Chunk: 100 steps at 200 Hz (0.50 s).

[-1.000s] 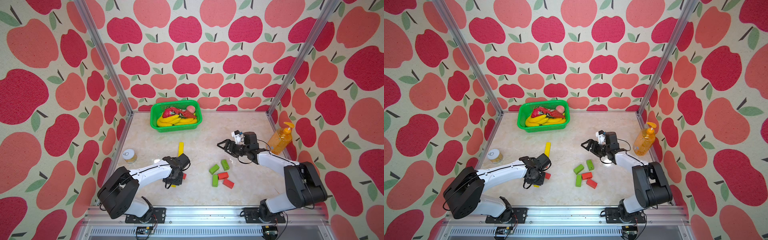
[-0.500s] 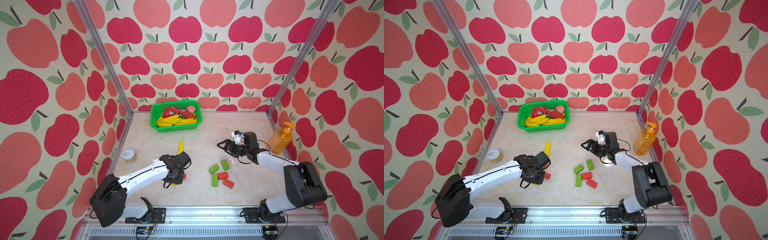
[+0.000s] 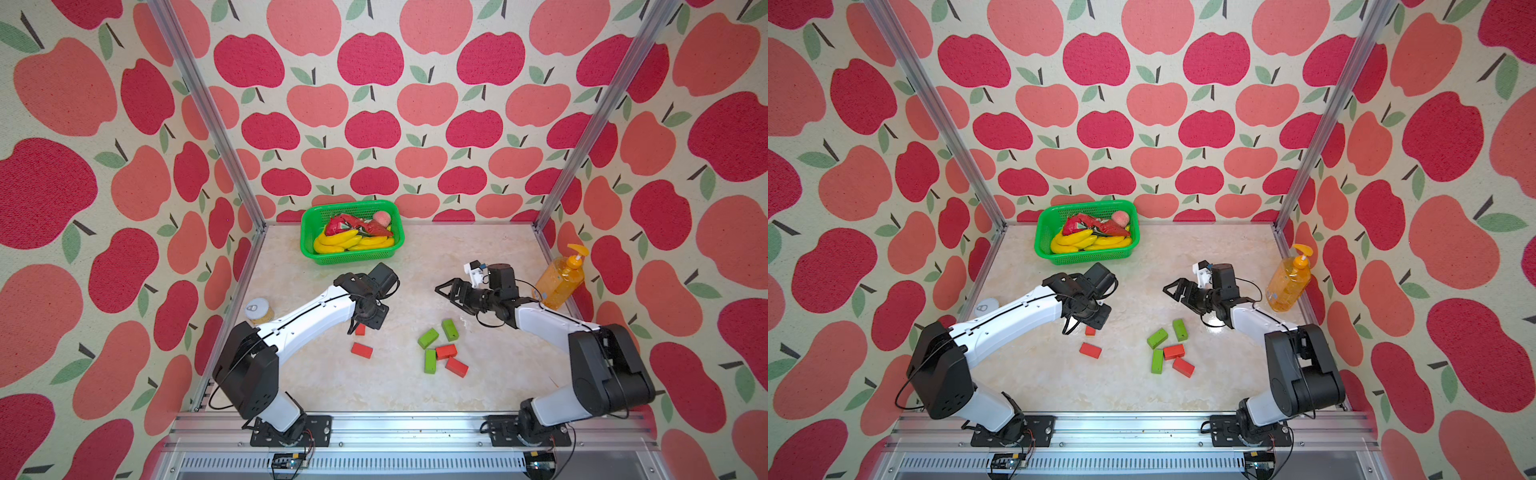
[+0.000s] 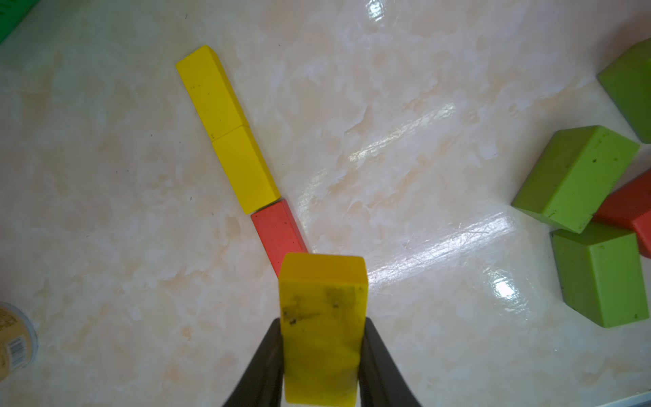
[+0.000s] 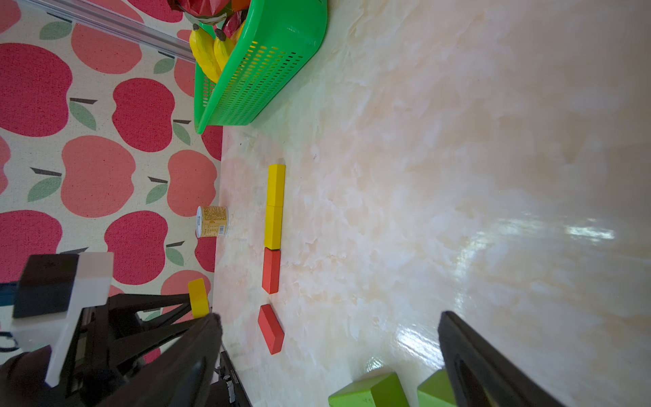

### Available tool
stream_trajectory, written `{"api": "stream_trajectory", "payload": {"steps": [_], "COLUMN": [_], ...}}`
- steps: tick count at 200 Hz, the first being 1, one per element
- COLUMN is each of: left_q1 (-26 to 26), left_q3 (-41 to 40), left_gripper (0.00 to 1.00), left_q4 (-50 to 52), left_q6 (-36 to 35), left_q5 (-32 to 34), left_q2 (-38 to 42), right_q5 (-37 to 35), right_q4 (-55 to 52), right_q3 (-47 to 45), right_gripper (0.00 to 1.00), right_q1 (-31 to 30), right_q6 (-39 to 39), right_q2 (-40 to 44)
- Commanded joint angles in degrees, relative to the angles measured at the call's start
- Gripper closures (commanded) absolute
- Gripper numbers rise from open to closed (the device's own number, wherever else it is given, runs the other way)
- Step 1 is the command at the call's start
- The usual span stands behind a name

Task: Assemble the letter k with building blocks
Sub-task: Assemble the building block at the center of the board.

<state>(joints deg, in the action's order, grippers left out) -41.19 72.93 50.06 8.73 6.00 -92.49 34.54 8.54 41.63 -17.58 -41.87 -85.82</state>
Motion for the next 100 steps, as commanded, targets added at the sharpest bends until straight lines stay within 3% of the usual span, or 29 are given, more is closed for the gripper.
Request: {"api": "stream_trajectory", "payload": {"steps": [1, 56, 100], "left_q1": [1.69, 4.87, 8.32], "left_q3": [3.94, 10.3, 19.4], "left_gripper": [0.8, 0.82, 0.83], "left_q4": [-1.66, -8.72, -9.31], "left_q6": [-11.11, -21.39, -25.04], "left_q5": [-1.77, -5.19, -10.26], "left_q2": [-5.19, -17.02, -26.4], "right_q5": [-0.54, 0.47, 2.01], "right_q4": [0.17, 1.06, 2.54], "right_q3": [-1.17, -1.05, -0.94], "right_gripper": [0.01, 0.01, 0.01], "right_q1": [0.44, 0.62, 0.62], "right_q6": [1.09, 0.29, -0.39], "right_q2": [1.45, 0.15, -1.7]}}
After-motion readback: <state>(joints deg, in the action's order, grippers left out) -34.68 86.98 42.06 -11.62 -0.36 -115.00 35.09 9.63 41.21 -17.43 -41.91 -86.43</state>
